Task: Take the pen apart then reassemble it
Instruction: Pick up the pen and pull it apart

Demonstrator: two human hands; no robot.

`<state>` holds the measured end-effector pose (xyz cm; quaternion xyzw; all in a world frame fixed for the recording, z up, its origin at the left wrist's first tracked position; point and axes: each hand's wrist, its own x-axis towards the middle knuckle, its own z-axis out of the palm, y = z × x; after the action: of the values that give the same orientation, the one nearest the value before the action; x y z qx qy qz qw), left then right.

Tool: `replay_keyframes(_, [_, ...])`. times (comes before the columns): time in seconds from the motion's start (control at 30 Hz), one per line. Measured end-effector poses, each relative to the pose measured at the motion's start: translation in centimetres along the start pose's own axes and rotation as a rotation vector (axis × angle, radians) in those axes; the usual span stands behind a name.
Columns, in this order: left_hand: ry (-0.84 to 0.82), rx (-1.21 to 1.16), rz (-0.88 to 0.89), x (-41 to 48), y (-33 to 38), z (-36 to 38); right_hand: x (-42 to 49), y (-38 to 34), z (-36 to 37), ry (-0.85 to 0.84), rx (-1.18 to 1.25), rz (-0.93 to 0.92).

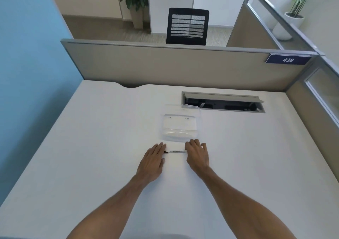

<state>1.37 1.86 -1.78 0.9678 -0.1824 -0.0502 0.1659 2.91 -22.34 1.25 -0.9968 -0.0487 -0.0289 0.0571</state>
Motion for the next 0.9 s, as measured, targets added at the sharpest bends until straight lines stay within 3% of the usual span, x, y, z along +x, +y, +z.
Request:
replay_keyframes(0.1, [0.099,-0.161,-0.139,0.2,0.7,-0.7,-0.4,-0.1,-0.2,0.043,0.039,-0.014])
replay_keyframes(0.2, [0.23,-0.449,-0.429,0.8,2.1,-1.6,-1.1,-0.5,-0.6,0.059,0.142,0.017])
replay_keyframes(0.3, [0.267,-0.875,-0.781,1.7,2.9,-3.0,-1.7,-1.1,-1.3,0.008,0.252,0.044])
replay_keyframes(0.37, [0.234,-1.296,-0.911,1.9,3.3,-4.0,-1.9,-1.6,-2.0,-0.04,0.319,0.068])
replay_keyframes(0.43, [0.168,-1.533,-0.88,1.3,3.9,-4.8,-2.2,-2.1,-2.6,-0.07,0.379,0.105])
replay_keyframes(0.67, [-0.032,-1.563,-0.673,-0.4,6.3,-5.8,-3.2,-3.5,-4.6,-0.182,0.579,0.203])
replay_keyframes(0.9, [-0.026,-1.699,-0.658,-1.1,7.8,-6.2,-4.1,-4.0,-7.4,-0.532,1.245,0.511])
